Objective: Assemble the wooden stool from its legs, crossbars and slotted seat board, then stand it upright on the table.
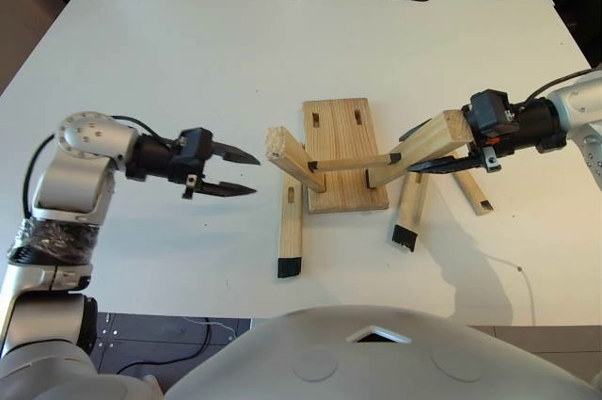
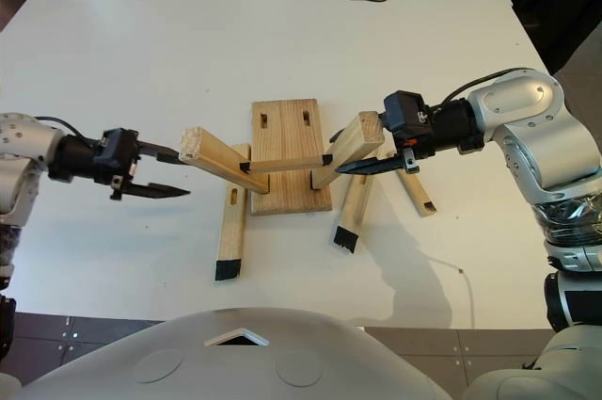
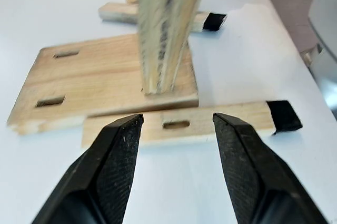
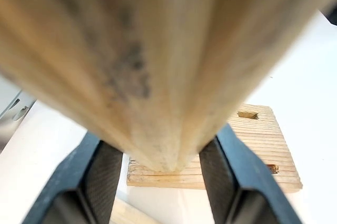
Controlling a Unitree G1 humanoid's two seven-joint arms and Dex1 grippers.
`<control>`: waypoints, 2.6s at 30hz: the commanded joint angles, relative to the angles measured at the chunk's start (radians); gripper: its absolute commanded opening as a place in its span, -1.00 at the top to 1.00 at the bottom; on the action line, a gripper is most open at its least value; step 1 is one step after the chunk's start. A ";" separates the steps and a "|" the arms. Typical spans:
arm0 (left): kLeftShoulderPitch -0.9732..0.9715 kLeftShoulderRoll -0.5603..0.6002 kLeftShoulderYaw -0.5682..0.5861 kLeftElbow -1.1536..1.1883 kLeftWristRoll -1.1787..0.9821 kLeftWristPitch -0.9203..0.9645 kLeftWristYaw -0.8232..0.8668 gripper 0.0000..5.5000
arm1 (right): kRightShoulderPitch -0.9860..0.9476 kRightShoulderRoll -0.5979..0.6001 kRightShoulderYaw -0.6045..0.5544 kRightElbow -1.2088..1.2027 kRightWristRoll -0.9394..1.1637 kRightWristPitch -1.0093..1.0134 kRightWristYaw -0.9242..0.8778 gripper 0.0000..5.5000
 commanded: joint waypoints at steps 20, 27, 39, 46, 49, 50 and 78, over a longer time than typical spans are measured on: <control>-0.146 -0.201 -0.181 -0.117 0.043 0.129 0.093 0.10 | 0.086 0.204 0.291 0.060 -0.149 0.145 0.018 0.27; -0.038 -0.102 -0.118 -0.034 0.116 0.016 0.096 0.10 | 0.097 0.153 0.185 0.038 -0.112 0.133 -0.035 0.27; 0.056 -0.077 -0.124 0.096 0.249 -0.182 0.192 0.10 | 0.067 0.115 -0.001 -0.013 -0.125 0.113 -0.143 -0.04; 0.091 -0.098 -0.126 0.097 0.268 -0.200 0.262 0.10 | 0.293 0.023 -0.258 -0.134 -0.090 0.104 -0.177 -0.04; 0.132 -0.114 -0.131 0.054 0.264 -0.189 0.302 0.10 | 0.456 0.057 -0.444 -0.224 -0.032 0.134 -0.248 -0.04; 0.144 -0.120 -0.131 0.041 0.264 -0.182 0.318 0.10 | 0.501 0.082 -0.509 -0.264 0.006 0.157 -0.282 -0.04; 0.142 -0.168 -0.172 0.091 0.323 -0.188 0.468 0.10 | -0.146 0.402 -0.442 -0.587 0.693 0.266 -1.305 0.23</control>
